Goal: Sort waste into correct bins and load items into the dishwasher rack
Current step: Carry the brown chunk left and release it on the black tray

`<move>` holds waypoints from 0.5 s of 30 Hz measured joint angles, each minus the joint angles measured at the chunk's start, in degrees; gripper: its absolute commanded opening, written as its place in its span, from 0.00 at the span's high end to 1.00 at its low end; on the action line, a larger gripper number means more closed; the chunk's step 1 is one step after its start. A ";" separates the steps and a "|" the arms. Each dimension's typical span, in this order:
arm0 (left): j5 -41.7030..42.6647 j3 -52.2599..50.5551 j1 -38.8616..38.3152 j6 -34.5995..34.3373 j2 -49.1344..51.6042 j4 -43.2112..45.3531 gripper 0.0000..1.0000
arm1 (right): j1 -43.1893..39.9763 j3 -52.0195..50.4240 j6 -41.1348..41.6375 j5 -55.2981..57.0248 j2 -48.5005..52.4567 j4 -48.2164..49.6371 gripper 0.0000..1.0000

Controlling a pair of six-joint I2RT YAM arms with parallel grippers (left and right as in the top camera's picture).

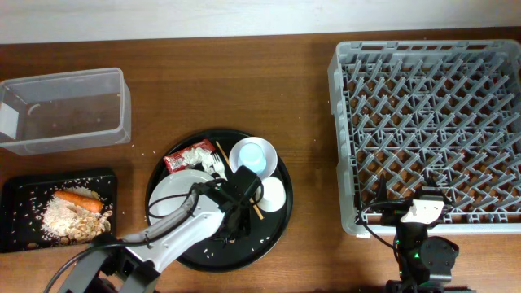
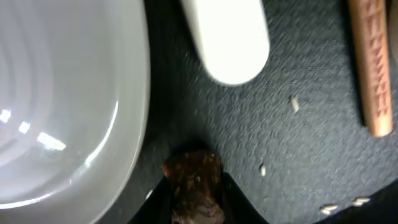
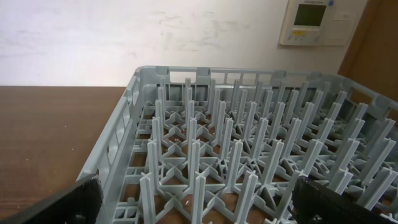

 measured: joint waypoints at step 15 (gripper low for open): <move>-0.98 13.09 23.61 4.61 -12.87 -10.21 0.84 | 0.00 0.00 0.04 -0.02 0.00 0.00 0.01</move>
